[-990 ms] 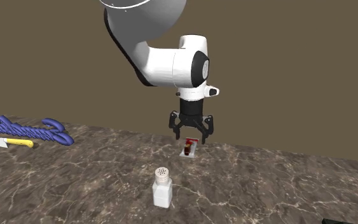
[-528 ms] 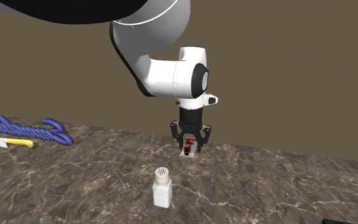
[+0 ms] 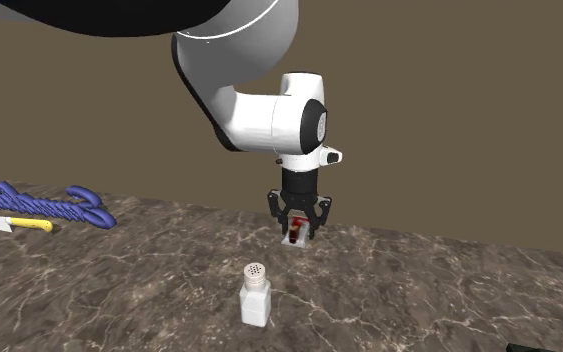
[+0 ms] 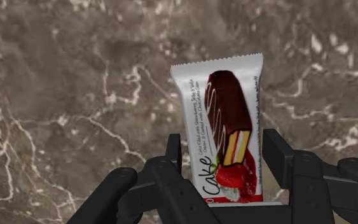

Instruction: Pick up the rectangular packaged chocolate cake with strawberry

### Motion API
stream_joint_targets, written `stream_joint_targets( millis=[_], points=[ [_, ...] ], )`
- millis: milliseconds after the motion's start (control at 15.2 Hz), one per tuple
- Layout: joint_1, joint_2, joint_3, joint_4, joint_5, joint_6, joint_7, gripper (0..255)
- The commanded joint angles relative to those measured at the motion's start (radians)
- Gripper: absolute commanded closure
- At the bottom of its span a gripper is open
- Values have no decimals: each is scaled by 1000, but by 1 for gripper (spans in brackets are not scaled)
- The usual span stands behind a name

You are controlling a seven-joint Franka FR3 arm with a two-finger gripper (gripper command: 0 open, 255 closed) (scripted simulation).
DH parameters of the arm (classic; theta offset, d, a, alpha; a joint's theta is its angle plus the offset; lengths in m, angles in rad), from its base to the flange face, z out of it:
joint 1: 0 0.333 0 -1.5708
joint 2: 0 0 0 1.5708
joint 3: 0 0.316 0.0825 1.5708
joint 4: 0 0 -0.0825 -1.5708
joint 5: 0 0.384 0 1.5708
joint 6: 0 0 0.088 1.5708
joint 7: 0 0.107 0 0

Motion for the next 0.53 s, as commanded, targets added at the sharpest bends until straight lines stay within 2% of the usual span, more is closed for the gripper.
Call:
stream_joint_targets(
  millis=[0, 462],
  points=[
    [-1, 2, -1, -3, -1, 1, -1, 255],
    [-10, -48, 12, 21, 22, -70, -15, 255]
  ],
)
